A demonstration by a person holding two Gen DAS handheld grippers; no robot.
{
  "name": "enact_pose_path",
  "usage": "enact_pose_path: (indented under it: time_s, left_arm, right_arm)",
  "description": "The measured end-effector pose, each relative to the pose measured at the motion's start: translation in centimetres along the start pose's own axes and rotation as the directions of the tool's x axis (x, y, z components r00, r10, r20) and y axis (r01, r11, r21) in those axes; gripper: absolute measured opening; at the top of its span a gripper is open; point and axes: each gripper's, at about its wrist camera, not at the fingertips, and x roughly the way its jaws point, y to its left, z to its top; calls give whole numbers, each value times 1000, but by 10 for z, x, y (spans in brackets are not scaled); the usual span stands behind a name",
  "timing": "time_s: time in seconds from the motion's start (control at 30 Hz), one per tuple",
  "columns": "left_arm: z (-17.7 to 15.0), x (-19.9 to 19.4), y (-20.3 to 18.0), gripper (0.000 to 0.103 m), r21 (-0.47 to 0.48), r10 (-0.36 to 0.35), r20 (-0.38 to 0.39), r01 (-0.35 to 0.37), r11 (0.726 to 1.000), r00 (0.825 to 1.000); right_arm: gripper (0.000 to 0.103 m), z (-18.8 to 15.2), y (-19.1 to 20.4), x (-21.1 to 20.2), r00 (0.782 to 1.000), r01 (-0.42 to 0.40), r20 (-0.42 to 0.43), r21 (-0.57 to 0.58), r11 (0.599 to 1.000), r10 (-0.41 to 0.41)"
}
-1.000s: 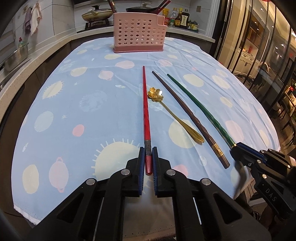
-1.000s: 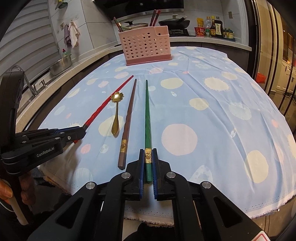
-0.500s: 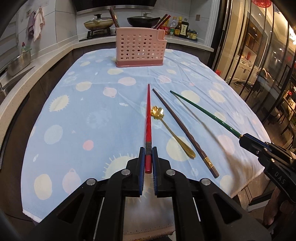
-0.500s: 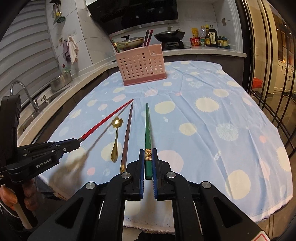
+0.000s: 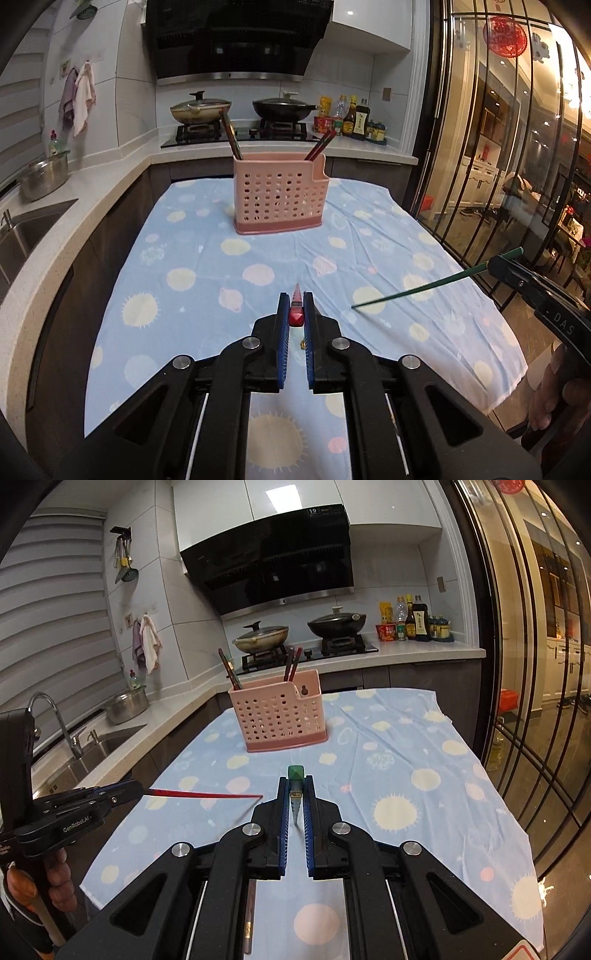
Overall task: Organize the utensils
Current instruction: 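Lift the red and green chopsticks and carry them over the pink holder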
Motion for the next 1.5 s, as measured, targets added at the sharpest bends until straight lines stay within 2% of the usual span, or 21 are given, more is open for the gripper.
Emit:
enact_pose_path:
  time_s: [0.43, 0.77, 1.0, 1.27, 1.5]
  left_arm:
    - [60, 13, 3, 7, 20, 14, 90, -16, 1000, 996]
    - [102, 21, 10, 7, 36, 35, 155, -41, 999, 987]
    - [149, 24, 13, 7, 46, 40, 220, -51, 998, 975]
    - [224, 37, 14, 7, 61, 32, 299, -52, 997, 954]
    - [284, 68, 13, 7, 80, 36, 317, -64, 995, 948]
  right_arm:
    - [7, 51, -2, 21, 997, -46, 68, -5, 999, 46]
    - [7, 93, 8, 40, 990, -50, 126, -53, 997, 57]
    - [7, 135, -1, 71, 989, -50, 140, -40, 998, 55]
    - [7, 198, -13, 120, 986, -12, 168, -16, 1000, 14]
    - [7, 253, -12, 162, 981, 38, 193, -40, 998, -30]
